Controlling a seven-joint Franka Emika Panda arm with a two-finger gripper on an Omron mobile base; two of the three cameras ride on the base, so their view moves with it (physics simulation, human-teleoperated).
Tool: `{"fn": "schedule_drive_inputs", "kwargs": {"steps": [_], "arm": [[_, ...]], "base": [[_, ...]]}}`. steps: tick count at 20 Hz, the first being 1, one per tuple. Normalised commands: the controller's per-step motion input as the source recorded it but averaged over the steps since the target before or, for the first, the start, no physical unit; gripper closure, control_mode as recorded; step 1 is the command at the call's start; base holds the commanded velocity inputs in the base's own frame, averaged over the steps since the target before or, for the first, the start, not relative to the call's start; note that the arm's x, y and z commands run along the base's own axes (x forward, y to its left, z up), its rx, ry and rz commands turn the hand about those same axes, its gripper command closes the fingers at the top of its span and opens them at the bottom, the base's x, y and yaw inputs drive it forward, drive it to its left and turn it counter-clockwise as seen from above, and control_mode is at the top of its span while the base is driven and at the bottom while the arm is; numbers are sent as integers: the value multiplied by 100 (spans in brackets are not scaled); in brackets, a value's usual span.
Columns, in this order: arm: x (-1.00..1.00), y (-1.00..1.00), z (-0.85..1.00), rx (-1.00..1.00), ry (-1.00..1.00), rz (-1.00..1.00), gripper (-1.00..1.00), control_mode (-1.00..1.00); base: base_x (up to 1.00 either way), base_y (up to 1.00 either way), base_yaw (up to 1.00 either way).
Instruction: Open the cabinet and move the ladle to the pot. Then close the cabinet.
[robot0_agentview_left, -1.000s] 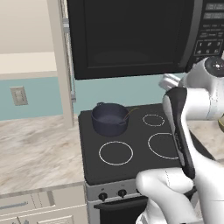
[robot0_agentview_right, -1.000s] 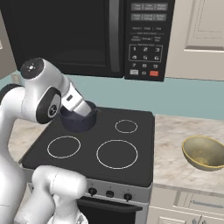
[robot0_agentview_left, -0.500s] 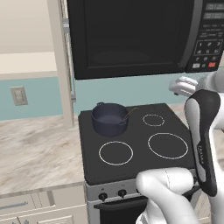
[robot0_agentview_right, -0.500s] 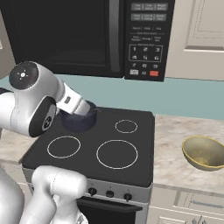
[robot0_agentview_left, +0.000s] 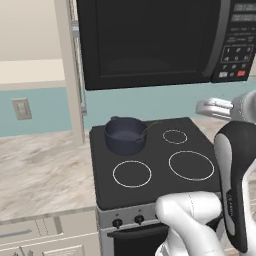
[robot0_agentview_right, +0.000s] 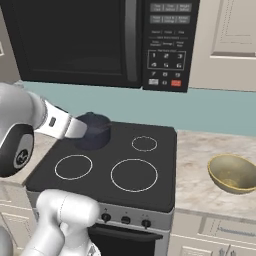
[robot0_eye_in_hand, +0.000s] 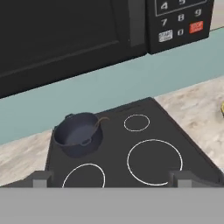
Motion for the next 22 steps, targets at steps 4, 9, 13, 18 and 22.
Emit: {"fn": "schedule_drive_inputs", "kwargs": {"steps": [4,9,13,18,22], "arm": [[0,0,0,0,0,0,-100,100],[0,0,0,0,0,0,-100,100],[0,0,0,0,0,0,-100,100],[0,0,0,0,0,0,-100,100],[0,0,0,0,0,0,-100,100]], "base": [[-97,2,0],[-100,84,0],[-57,100,5],[6,100,0],[86,100,0]]}}
